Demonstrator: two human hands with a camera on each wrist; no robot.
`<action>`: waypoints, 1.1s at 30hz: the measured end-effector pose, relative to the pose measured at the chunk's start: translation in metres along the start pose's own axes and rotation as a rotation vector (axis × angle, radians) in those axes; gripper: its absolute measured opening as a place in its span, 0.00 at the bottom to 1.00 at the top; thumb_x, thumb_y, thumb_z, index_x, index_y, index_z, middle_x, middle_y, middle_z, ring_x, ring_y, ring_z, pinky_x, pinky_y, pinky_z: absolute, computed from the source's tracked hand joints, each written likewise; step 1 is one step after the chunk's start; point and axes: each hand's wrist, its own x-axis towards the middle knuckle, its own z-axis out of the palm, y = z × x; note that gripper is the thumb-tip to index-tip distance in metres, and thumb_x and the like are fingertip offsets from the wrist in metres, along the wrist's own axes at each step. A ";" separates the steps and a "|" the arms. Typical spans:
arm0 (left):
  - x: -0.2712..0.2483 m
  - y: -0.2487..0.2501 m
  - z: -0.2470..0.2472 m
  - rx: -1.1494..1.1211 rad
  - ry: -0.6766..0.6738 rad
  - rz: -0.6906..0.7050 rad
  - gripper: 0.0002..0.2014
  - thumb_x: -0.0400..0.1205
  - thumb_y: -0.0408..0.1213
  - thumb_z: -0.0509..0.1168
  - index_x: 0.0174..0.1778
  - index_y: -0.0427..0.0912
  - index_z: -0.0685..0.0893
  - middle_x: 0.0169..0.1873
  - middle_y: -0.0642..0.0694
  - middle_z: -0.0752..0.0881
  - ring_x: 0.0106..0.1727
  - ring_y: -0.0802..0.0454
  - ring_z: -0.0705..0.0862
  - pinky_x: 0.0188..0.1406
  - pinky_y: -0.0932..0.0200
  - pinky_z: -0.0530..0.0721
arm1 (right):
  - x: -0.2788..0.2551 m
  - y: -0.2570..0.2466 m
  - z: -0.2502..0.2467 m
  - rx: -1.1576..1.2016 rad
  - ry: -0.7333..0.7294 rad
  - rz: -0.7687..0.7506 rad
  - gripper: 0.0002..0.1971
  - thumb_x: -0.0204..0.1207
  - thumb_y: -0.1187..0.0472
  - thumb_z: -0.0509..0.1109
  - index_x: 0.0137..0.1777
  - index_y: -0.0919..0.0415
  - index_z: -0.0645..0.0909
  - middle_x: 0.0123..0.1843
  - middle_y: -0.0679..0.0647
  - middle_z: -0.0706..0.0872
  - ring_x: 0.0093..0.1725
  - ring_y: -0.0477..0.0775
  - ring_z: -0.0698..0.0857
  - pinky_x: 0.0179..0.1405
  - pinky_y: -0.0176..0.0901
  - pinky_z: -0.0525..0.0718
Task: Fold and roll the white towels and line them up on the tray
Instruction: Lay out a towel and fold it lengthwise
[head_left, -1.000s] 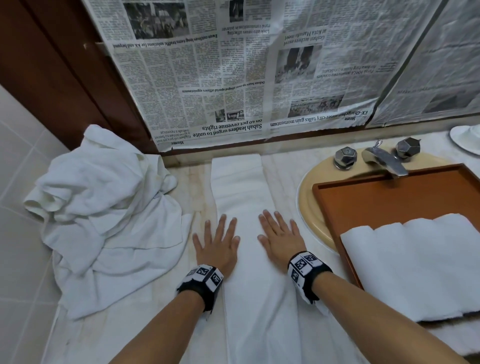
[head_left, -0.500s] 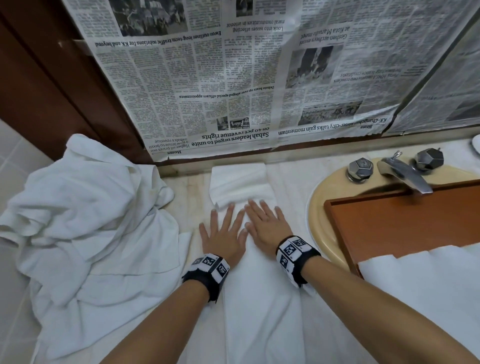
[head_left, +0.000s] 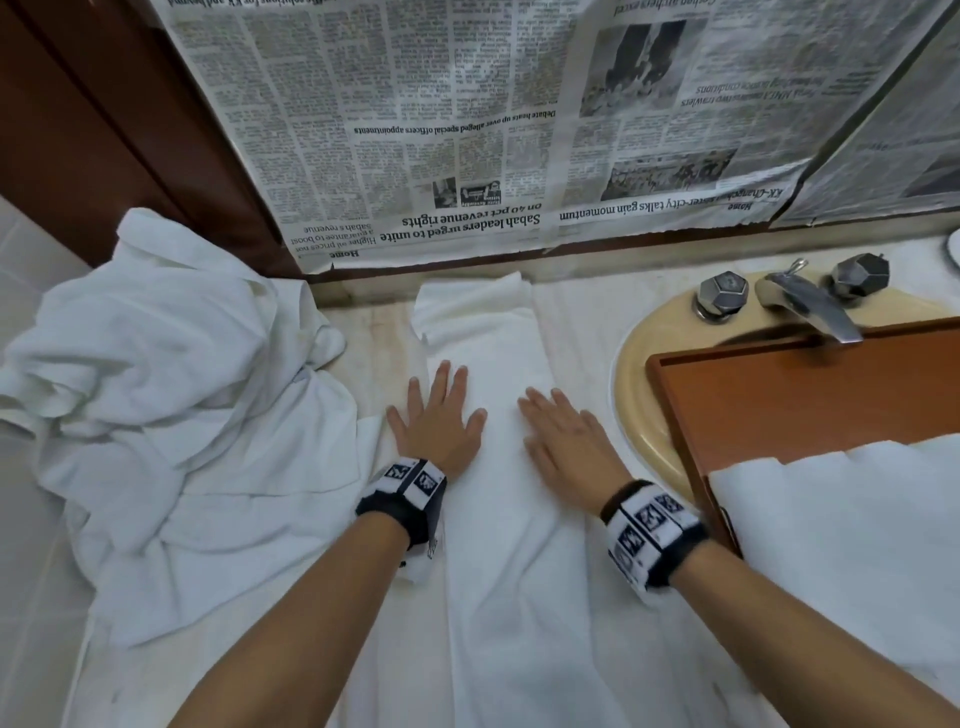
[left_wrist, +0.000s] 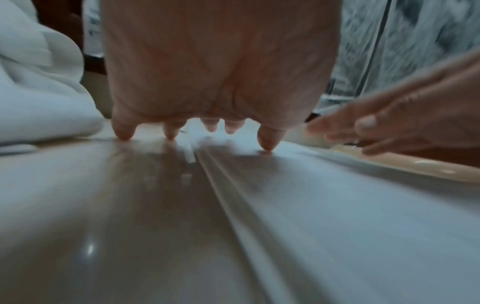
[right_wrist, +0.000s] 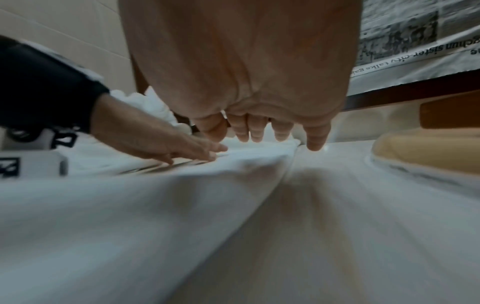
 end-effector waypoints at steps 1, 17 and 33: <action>-0.017 -0.001 0.005 -0.006 -0.010 0.008 0.33 0.88 0.60 0.46 0.87 0.61 0.41 0.86 0.61 0.38 0.87 0.42 0.38 0.82 0.28 0.41 | -0.016 -0.003 0.008 -0.025 -0.047 -0.002 0.28 0.89 0.49 0.46 0.88 0.50 0.49 0.88 0.41 0.45 0.87 0.49 0.44 0.85 0.58 0.49; -0.179 -0.023 0.068 0.060 -0.014 0.078 0.27 0.90 0.56 0.39 0.86 0.67 0.41 0.85 0.65 0.36 0.87 0.47 0.34 0.83 0.32 0.39 | -0.123 -0.014 0.063 -0.071 -0.020 0.095 0.28 0.88 0.49 0.38 0.88 0.52 0.46 0.89 0.44 0.45 0.87 0.50 0.46 0.85 0.56 0.51; -0.234 -0.032 0.076 -0.079 0.095 0.014 0.29 0.87 0.56 0.55 0.84 0.50 0.63 0.84 0.49 0.63 0.82 0.42 0.63 0.76 0.39 0.67 | -0.213 -0.010 0.082 0.159 0.084 0.069 0.26 0.86 0.50 0.61 0.82 0.57 0.66 0.86 0.52 0.62 0.83 0.53 0.62 0.82 0.51 0.63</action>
